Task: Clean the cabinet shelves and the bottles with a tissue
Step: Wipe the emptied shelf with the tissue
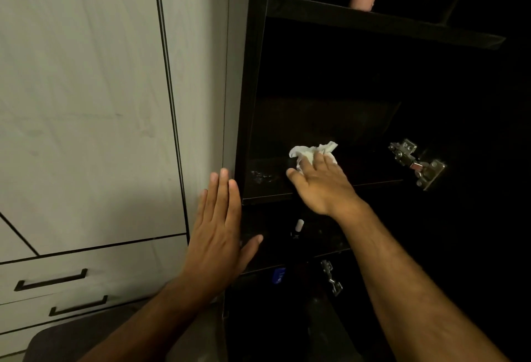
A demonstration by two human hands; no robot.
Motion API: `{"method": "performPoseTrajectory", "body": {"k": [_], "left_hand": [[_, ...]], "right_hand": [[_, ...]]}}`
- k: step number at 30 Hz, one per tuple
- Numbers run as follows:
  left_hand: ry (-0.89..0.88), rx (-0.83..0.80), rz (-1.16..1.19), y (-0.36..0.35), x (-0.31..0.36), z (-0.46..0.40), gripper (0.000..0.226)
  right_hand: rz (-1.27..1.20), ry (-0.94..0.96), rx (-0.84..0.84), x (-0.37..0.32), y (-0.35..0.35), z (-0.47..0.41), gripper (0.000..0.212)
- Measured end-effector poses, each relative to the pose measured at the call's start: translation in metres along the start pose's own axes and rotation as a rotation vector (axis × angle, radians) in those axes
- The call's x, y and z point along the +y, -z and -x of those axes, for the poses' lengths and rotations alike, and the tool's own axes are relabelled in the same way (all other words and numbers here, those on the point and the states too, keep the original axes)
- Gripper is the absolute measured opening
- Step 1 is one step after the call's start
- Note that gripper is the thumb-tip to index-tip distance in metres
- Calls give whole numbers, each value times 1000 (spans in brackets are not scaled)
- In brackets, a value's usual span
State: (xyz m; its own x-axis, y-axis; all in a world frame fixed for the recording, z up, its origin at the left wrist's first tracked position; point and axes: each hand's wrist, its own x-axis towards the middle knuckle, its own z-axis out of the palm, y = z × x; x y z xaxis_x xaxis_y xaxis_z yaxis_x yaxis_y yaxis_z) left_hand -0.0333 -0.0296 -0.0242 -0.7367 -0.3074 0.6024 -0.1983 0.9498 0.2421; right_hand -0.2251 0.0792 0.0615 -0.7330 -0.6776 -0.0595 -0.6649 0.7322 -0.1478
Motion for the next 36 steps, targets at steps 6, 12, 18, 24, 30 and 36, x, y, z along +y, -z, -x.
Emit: {"method": "performPoseTrajectory", "body": {"k": [6,12,18,24,30,36], "left_hand": [[-23,41,61,-6,-2,-2,99],[-22,12,34,-4,-7,-2,101],[-20,15,16,-5,-10,0,103],[-14,-6,-49,3,-21,-1,111],[-32,-18,-101,5,-28,-1,114],[-13,-42,-134,8,-34,-5,102]], "right_hand": [[-125,301,-63,-17,-2,33,59],[-60,93,-38,0,3,17,59],[-75,311,-44,-41,-9,34,55],[-87,188,-80,-8,3,28,57],[-24,326,-47,-56,-9,30,53],[-259,369,-111,-26,-2,43,55]]}}
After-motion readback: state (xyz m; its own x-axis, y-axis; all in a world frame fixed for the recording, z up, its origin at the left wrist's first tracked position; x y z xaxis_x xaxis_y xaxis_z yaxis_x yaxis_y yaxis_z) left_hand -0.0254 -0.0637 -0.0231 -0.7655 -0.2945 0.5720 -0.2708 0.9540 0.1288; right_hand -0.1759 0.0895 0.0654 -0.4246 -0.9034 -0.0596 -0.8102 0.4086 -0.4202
